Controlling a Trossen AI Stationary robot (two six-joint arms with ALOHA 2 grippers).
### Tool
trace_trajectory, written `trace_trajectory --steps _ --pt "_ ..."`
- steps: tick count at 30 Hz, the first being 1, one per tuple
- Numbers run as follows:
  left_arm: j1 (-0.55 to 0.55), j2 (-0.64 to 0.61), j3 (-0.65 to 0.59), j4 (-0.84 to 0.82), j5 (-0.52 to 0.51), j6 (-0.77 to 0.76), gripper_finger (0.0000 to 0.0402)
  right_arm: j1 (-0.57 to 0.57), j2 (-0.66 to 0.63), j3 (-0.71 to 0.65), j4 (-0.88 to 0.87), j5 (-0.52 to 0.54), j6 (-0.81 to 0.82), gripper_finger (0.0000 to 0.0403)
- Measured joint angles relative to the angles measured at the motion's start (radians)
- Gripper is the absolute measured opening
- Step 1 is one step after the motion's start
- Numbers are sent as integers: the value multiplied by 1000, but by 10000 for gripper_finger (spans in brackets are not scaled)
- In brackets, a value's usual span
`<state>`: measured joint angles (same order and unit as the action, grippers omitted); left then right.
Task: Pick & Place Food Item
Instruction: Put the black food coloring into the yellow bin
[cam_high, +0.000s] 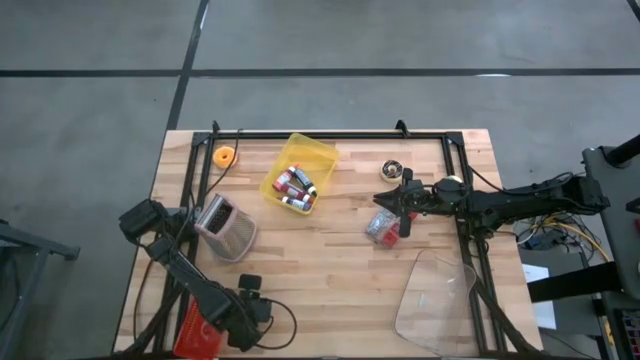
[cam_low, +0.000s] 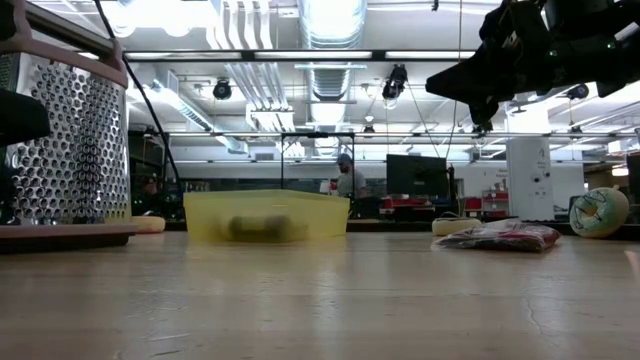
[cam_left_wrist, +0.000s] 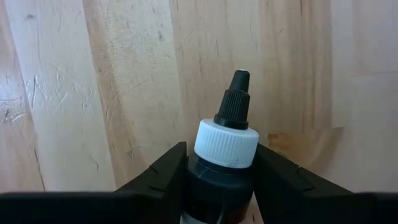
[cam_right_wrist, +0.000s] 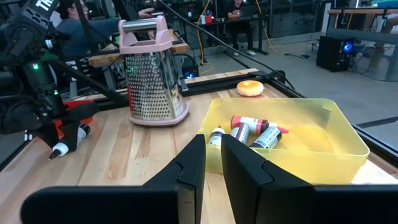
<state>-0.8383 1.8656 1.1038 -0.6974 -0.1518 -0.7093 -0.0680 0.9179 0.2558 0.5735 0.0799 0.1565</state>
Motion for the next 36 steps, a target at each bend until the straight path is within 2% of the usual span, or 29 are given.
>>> trace_trajectory --steps 15,23,31,36 --pt "8 -6 30 -20 -2 5 141 0 0 0 0 0 0 47" --pt "40 -106 144 -127 -151 9 141 0 0 0 0 0 0 47" --pt "161 -290 174 -167 -281 -27 147 0 0 0 0 0 0 47" --pt "300 -391 166 -173 -283 -13 149 0 0 0 0 0 0 47"
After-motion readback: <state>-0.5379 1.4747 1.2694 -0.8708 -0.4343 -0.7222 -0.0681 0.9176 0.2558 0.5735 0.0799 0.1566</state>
